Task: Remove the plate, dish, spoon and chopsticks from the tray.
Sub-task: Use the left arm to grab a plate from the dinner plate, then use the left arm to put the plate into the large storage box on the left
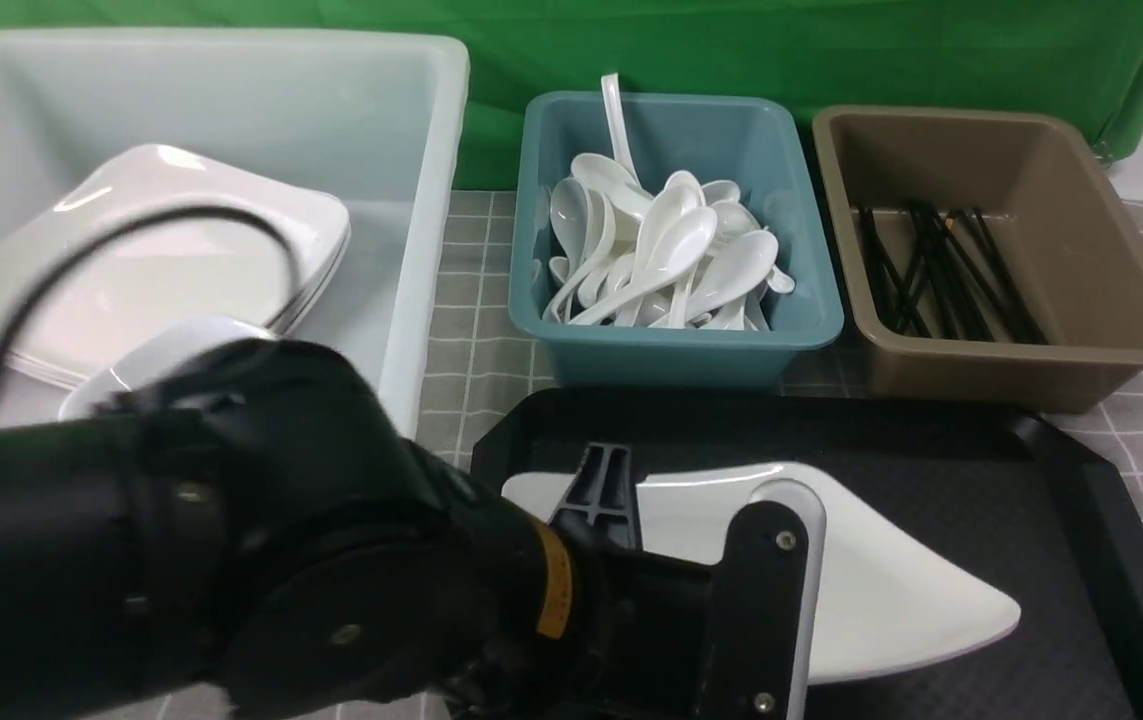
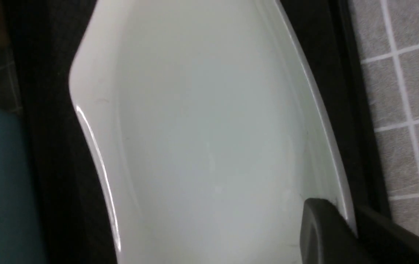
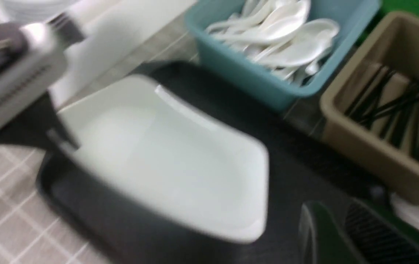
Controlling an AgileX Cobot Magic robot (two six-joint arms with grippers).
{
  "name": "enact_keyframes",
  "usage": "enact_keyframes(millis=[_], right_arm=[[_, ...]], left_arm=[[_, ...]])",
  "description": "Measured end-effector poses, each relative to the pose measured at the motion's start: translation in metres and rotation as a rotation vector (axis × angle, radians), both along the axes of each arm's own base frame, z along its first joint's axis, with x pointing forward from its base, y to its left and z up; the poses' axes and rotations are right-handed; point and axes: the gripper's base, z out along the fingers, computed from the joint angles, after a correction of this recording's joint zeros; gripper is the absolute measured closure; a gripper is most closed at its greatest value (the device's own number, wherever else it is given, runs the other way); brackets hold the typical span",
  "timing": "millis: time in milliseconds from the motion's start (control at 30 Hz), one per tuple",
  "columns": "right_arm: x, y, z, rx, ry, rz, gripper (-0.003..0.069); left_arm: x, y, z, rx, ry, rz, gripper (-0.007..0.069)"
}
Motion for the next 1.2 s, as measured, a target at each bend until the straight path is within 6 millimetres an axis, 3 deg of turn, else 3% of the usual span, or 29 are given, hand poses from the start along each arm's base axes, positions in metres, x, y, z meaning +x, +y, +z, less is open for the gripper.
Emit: enact_keyframes(millis=[167, 367, 567, 733, 933, 1100, 1200], right_arm=[[-0.002, -0.004, 0.015, 0.029, -0.049, -0.019, 0.0524], [-0.002, -0.005, 0.023, 0.075, -0.086, -0.027, 0.0629], [0.0, -0.002, 0.029, 0.128, -0.141, -0.02, 0.0636], [0.009, 0.007, 0.034, 0.161, -0.159, -0.011, 0.0636], [0.029, 0.028, 0.026, 0.112, -0.103, 0.011, 0.0636], [0.038, 0.038, 0.021, 0.068, -0.077, 0.033, 0.0636], [0.039, 0.039, 0.02, 0.06, -0.077, 0.036, 0.0636]], left_arm=[[-0.012, 0.013, 0.024, -0.069, -0.013, 0.0, 0.0601], [-0.028, 0.036, 0.059, -0.214, -0.063, 0.023, 0.06], [-0.029, 0.058, 0.085, -0.318, -0.146, 0.155, 0.0599], [-0.007, 0.08, 0.1, -0.313, -0.255, 0.339, 0.0599], [0.041, 0.123, 0.114, -0.266, -0.369, 0.606, 0.0599], [0.099, 0.166, 0.086, -0.074, -0.38, 0.791, 0.0599], [0.119, 0.181, 0.068, 0.016, -0.348, 0.828, 0.0599]])
